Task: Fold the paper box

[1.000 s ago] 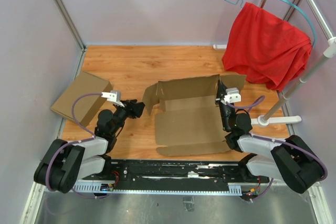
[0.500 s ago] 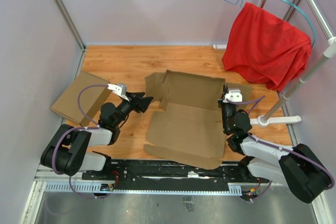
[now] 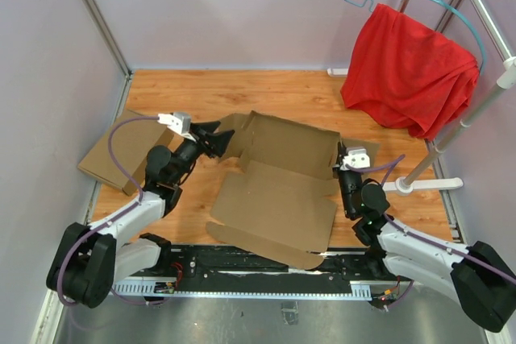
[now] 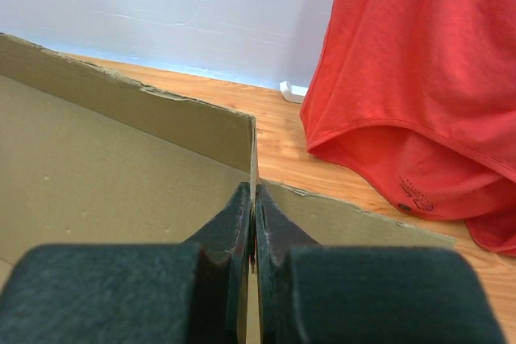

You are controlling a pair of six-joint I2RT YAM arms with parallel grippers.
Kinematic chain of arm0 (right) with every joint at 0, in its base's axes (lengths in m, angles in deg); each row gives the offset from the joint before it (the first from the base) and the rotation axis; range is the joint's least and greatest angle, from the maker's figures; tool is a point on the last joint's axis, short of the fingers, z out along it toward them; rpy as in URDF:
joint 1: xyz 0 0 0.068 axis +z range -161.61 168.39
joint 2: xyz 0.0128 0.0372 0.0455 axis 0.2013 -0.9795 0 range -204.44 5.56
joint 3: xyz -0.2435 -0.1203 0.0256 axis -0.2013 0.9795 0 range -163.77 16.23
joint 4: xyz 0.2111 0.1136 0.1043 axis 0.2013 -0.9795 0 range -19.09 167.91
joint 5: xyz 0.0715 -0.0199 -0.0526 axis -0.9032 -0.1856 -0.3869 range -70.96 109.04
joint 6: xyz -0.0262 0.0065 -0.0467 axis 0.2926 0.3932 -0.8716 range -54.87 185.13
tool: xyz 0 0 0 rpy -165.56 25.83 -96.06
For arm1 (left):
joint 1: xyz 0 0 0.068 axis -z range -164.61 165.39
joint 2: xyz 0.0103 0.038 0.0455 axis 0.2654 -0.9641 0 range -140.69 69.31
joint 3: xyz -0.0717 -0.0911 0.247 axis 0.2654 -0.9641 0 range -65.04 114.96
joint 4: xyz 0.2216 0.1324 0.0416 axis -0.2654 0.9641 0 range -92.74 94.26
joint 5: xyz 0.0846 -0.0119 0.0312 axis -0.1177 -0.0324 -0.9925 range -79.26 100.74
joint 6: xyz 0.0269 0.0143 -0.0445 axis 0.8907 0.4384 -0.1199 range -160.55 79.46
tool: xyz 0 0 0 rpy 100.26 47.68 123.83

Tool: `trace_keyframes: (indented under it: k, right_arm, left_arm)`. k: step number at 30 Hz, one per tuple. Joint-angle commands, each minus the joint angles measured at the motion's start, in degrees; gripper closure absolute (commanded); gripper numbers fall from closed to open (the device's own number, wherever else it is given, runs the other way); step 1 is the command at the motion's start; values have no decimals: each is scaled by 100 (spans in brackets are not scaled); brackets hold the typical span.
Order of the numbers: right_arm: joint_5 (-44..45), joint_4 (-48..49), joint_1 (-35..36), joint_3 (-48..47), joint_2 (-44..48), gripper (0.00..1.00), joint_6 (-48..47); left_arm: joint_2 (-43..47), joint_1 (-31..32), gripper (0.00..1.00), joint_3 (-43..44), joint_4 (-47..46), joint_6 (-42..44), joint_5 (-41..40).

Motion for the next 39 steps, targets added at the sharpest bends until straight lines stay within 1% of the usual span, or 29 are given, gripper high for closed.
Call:
trace_keyframes:
  k: [1,5,10,12,16,24,30,33,35,36,38,39]
  right_arm:
    - [16,-741,162,-233,379,99,-61]
    - [33,-947,228,-283,522,99,-181]
    - [69,-1204,296,-385,591,99,-265]
    - [69,-1309,322,-442,571,99,-268]
    - [68,-1390,376,-491,525,99,-301]
    - [59,-1483,476,-526,593,99,-387]
    - [93,-1534,515,-533,705,99,-481]
    - [80,-1568,515,-538,729,99,-504]
    - [87,-1625,524,-544,740,99,-509]
    - [90,-1672,531,-565,745,99,-503]
    - [89,-1827,533,-622,769,99,-459]
    - [91,-1930,535,-655,794,99,-423]
  left_arm:
    - [165,34,35,714,1298,564,-312]
    - [-183,55,36,1101,1542,441,-30]
    - [-418,185,37,1528,2263,657,35]
    - [-460,224,36,1670,2452,709,-38]
    - [-557,267,36,1883,2542,790,-100]
    - [-1148,403,37,2593,3093,1098,-258]
    - [-1486,493,38,2813,3328,1286,-469]
    - [-1578,538,40,2854,3368,1352,-605]
    - [-1598,569,47,2863,3341,1372,-680]
    - [-1609,586,53,2863,3330,1393,-709]
    - [-1644,586,71,2897,3345,1428,-725]
    - [-1655,593,82,2906,3339,1429,-718]
